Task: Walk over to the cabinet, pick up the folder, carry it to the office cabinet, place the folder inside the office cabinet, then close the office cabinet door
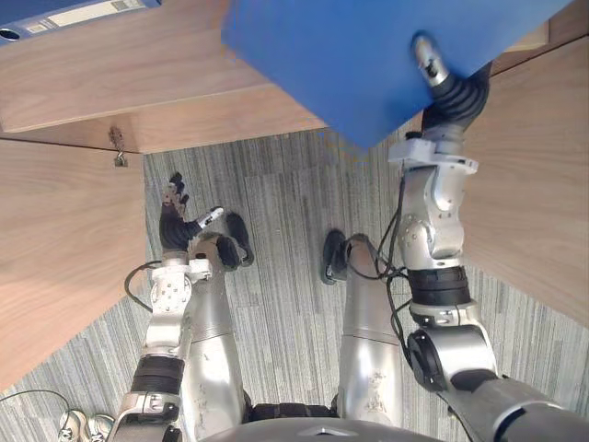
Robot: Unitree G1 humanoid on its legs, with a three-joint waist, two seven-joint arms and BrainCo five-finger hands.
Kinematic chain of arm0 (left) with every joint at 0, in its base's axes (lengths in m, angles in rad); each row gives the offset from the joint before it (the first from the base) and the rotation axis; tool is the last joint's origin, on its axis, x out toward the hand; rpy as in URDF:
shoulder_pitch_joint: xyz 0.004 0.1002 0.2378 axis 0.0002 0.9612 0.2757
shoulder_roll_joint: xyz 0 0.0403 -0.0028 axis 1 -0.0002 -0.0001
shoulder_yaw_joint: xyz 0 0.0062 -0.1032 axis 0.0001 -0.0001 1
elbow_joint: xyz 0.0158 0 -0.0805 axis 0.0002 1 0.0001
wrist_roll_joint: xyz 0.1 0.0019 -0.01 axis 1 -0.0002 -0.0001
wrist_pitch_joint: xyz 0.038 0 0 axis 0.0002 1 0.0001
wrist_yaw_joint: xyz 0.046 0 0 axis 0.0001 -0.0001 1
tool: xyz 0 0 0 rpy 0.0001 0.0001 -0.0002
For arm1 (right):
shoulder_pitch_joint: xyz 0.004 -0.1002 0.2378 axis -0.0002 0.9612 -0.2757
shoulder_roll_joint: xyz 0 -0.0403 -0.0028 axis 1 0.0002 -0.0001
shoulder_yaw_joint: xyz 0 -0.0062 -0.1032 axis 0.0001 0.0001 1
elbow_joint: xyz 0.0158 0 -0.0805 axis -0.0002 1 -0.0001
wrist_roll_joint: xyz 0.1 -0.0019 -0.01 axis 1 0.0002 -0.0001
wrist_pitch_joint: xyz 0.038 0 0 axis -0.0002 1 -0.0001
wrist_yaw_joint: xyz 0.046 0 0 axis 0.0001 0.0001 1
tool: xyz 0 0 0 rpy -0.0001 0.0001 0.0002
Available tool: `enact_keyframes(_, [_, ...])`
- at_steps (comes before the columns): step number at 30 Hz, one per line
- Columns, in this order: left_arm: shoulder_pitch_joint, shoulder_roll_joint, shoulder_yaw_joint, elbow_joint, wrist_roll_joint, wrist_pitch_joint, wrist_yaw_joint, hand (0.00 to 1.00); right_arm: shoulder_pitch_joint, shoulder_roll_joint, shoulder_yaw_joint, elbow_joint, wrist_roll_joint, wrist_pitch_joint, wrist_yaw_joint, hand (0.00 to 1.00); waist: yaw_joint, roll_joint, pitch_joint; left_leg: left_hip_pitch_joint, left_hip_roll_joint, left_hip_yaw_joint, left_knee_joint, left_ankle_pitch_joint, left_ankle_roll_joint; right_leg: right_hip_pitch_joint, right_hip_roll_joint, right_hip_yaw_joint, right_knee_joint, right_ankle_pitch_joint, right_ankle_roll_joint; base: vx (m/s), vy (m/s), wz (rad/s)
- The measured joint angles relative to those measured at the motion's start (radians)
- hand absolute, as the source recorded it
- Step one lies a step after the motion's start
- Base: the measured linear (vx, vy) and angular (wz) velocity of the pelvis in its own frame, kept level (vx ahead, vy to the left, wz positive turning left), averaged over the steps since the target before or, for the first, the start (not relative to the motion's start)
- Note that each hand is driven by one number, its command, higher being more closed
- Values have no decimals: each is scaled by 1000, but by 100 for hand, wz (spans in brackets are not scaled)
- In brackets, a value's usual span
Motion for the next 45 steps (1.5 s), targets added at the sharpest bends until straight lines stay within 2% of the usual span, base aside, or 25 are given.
enact_keyframes(5, [4, -2, 21, 1, 0, 11, 5, 0, -115, -14, 3, 64, 127, 0, 3, 100, 4, 0, 0, -10, 1, -7, 0, 1, 0, -1, 0, -10, -3, 0, -1, -21, -42, 2])
enact_keyframes(9, [4, -5, 24, 1, -38, 12, 12, 0, -232, -26, 9, 163, 279, 1, 2, 100, 12, 0, 0, -23, 0, -20, -3, 3, -1, -1, -2, -28, -13, 0, -1, 4, -28, 4])
enact_keyframes(21, [9, -25, -8, 14, -77, 13, 26, 0, -461, -74, 17, 399, 626, -12, -5, 100, 21, 0, 0, -45, -33, -32, -83, 69, -5, -1, -41, -87, -45, 3, -5, -14, -43, 16])
enact_keyframes(26, [15, -33, -19, 20, -77, 13, 26, 0, -522, -101, 11, 446, 690, -18, -37, 100, 19, 0, 0, -59, -44, -43, -102, 88, -8, -6, -51, -107, -52, 5, -10, -20, -32, 11])
enact_keyframes(30, [15, -38, -28, 23, -78, 14, 29, 0, -582, -108, -41, 506, 744, -36, -48, 100, 26, 0, -1, -80, -55, -51, -124, 113, -9, -24, -59, -120, -54, 10, -18, -26, -33, 13])
enact_keyframes(37, [11, -59, -55, 22, -115, 14, 31, 0, -615, -133, -64, 561, 815, -36, -92, 100, 31, 0, -2, -85, -61, -55, -157, 142, -12, -28, -67, -138, -68, 20, -36, -32, -30, 6])
enact_keyframes(38, [10, -60, -57, 22, -115, 14, 31, 0, -616, -137, -64, 564, 818, -36, -96, 0, 31, 0, -2, -86, -61, -55, -160, 145, -12, -28, -67, -141, -71, 22, -37, -22, -25, 7])
enact_keyframes(41, [2, -68, -56, 21, -115, 15, 49, 0, -643, -140, -92, 589, 838, -39, -123, 0, 31, 0, -2, -86, -63, -55, -176, 157, -10, -29, -68, -147, -80, 27, -44, -16, -20, 4])
enact_keyframes(45, [-1, -70, -57, 19, -115, 21, 59, 0, -649, -139, -118, 588, 849, -65, -152, 0, 33, -1, -4, -88, -64, -56, -181, 161, -10, -30, -68, -151, -82, 28, -45, -4, -5, 1])
